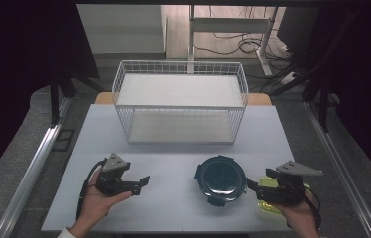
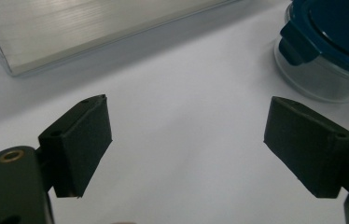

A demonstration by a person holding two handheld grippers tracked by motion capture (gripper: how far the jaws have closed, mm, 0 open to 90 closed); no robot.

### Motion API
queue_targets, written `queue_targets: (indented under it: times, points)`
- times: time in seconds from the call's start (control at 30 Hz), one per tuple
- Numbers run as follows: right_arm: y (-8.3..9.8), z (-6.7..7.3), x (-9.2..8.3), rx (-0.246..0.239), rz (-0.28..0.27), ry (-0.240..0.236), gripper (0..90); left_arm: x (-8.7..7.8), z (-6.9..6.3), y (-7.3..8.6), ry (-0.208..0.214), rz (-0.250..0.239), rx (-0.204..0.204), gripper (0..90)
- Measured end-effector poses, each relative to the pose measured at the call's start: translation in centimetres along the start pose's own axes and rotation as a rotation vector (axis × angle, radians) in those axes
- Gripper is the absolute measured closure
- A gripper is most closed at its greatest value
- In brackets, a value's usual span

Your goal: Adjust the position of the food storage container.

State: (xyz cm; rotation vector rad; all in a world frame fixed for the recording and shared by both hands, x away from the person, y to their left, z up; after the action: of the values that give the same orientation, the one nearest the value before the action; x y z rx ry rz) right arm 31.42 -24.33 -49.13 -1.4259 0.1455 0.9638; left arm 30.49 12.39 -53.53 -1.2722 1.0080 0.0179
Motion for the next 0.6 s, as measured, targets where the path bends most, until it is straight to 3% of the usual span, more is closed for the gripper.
queue_targets:
  times: [0.6]
  points:
    - [-0.35,-0.49,-0.33,0.041,0.027,0.026,27.9,-0.64,-0.52,0.46,0.0,0.005,-0.004,15.4]
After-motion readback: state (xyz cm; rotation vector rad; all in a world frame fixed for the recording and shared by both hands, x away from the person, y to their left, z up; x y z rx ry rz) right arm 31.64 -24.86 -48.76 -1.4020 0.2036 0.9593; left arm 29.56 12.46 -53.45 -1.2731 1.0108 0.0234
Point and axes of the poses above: each handheld gripper's, and its own axes: x roughly forward along the jaws, y roughly out of its underside, z roughly to its left, the point moved 10 cm from there along x, roughly forward along the jaws, and after that the axes turned 8 degrees about x, right-handed, at the moved point
